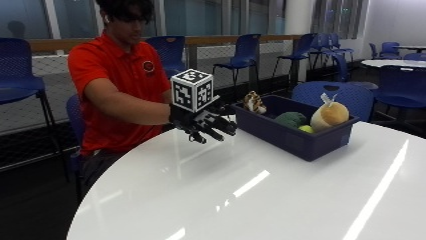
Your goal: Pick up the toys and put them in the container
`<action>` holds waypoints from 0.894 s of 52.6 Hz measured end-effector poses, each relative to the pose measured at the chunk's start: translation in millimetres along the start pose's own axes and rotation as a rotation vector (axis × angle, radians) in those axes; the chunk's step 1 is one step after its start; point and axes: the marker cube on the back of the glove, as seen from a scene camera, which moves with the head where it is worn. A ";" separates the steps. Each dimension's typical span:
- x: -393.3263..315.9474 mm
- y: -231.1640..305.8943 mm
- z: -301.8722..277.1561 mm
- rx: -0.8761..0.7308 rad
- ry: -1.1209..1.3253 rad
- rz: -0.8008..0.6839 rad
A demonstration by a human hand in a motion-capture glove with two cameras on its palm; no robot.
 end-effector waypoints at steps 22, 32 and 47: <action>18.1 10.5 4.2 -0.005 -0.059 -0.002; 34.0 27.9 -15.1 0.043 -0.056 -0.003; 49.3 41.3 -21.7 -0.013 -0.044 0.009</action>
